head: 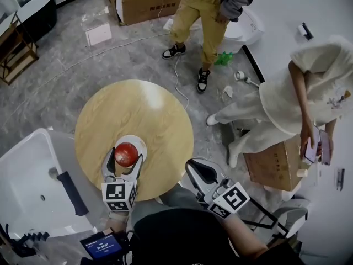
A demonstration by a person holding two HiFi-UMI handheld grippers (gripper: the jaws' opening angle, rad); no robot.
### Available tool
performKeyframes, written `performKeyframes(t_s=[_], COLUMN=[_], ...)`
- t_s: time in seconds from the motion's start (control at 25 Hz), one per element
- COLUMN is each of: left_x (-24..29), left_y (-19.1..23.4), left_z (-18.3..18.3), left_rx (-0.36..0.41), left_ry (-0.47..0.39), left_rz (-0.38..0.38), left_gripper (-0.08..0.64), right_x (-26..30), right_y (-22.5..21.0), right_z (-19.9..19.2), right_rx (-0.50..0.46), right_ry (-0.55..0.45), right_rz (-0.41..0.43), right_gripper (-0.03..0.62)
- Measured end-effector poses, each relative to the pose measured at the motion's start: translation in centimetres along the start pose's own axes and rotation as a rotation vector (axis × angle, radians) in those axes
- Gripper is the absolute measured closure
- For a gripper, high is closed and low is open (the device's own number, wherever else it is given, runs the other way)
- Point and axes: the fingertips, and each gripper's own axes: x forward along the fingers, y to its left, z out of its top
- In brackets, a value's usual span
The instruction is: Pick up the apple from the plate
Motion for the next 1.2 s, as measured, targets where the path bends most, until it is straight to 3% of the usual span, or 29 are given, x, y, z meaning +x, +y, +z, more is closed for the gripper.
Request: performKeyframes(t_s=[0.56,0.84,1.2], left_x=[-7.0,-11.2,-18.4], left_y=[-0.5,-0.2,1.6], left_z=[6.5,8.0,7.1], left_rx=[-0.057,-0.088,-0.152], left_ry=[-0.144,-0.207,-0.268], left_rz=[0.052,0.143,0.303], left_gripper=[0.156,0.156,0.155], right_x=[4.6,7.1,9.9], right_y=[2.2,4.3,9.6], right_z=[3.5,4.9,5.6], right_rx=[-0.061,-0.085,-0.127], right_ry=[-0.018,-0.021,-0.01], right_rz=[0.2,0.341,0.511], right_gripper=[0.568,0.569,0.572])
